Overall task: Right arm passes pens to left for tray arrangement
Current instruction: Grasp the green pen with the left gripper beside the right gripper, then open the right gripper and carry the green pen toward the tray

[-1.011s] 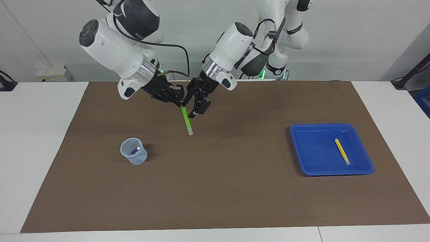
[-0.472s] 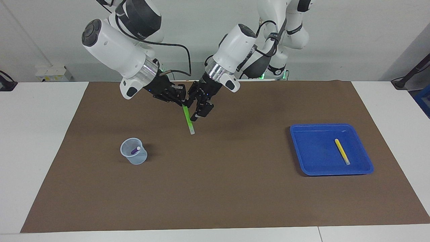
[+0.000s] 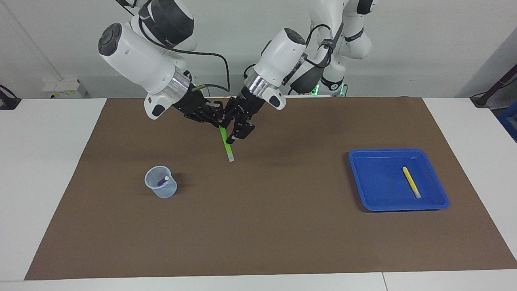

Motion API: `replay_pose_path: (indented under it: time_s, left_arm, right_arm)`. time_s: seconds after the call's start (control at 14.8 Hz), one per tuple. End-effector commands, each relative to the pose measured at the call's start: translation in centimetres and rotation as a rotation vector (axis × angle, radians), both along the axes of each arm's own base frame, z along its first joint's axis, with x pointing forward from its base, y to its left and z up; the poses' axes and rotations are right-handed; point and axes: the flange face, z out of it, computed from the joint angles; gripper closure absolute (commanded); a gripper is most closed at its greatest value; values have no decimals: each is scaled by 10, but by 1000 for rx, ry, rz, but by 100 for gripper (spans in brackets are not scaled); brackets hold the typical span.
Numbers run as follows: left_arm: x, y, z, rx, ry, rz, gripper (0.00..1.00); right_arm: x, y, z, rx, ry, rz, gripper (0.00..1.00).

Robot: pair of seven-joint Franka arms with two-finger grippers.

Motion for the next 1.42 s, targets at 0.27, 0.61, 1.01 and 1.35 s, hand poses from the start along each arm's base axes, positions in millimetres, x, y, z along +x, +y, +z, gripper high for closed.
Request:
replay_pose_path:
  time_s: [0.27,0.61,1.01,1.35]
  left_arm:
    - [1,-8,8,-4,-17,21,57]
    - [-10,-22,5,28,-45,-3,42]
    - [-9,-22,5,29,-43,4,91]
    - [-10,-22,6,56,-68,-14,100]
  right_arm:
    - [-2,-1,-3,4,-1,-14,93]
    - [-2,-1,-3,4,0,-13,93]
    - [-2,-1,-3,3,-4,-12,93]
    - [-2,0,-3,3,-4,-11,92]
